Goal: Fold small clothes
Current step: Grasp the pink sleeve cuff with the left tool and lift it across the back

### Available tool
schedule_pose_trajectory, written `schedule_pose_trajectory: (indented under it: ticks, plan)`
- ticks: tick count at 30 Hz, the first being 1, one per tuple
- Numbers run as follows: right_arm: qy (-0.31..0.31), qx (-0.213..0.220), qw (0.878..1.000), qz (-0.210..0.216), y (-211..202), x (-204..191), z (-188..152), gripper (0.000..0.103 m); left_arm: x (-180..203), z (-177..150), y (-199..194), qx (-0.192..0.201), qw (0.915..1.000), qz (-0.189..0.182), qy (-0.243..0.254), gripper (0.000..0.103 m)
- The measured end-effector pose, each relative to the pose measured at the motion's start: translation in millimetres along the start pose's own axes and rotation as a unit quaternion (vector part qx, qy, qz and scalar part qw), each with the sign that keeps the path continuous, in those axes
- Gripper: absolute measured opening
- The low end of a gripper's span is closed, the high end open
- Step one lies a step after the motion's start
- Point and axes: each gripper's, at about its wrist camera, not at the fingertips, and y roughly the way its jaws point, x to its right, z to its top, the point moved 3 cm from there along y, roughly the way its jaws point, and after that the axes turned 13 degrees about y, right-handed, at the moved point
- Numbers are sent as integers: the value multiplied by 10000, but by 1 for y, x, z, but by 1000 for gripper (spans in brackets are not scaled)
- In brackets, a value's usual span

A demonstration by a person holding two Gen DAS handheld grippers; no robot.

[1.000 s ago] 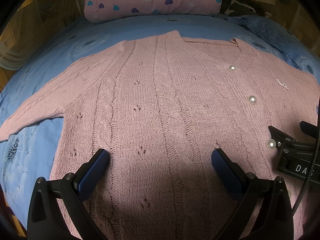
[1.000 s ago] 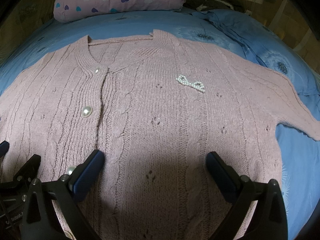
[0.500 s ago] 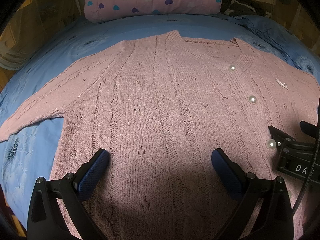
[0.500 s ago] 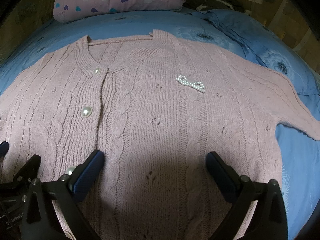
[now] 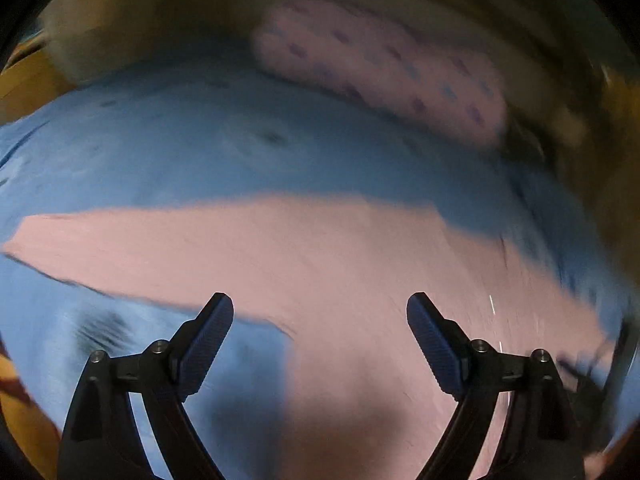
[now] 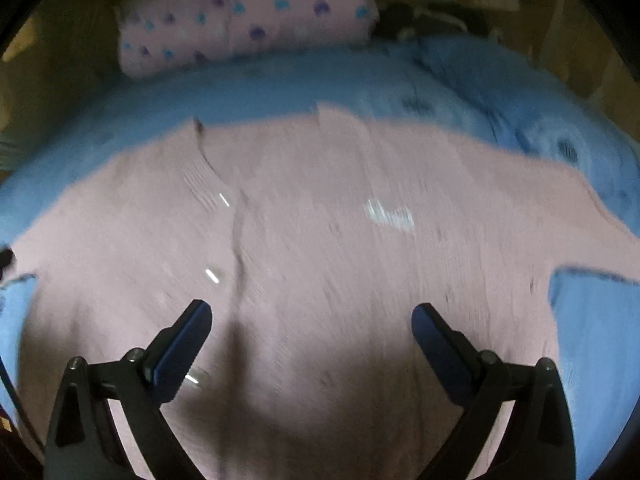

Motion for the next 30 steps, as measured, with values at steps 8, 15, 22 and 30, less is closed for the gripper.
schedule_pose_trajectory:
  ticks: [8,15,22,30]
  plan:
    - [-153,-495,9986,95,33,-16,-19,102,-235,18,-14,80,9761,1233,-1788,73]
    - [-508,-435,9970,-394,41,-33,-25,103,-330,-52,-2,-404,9217,1364,-3610,73]
    - [-455,-409,9976,-335,38,-33,-25,103,-344,-54,28,-107,9283,1307,-3480,0]
    - [-463,-432,9974,-343,40,-32,-25,103,-330,-31,7,559,9198,816,-3797,0]
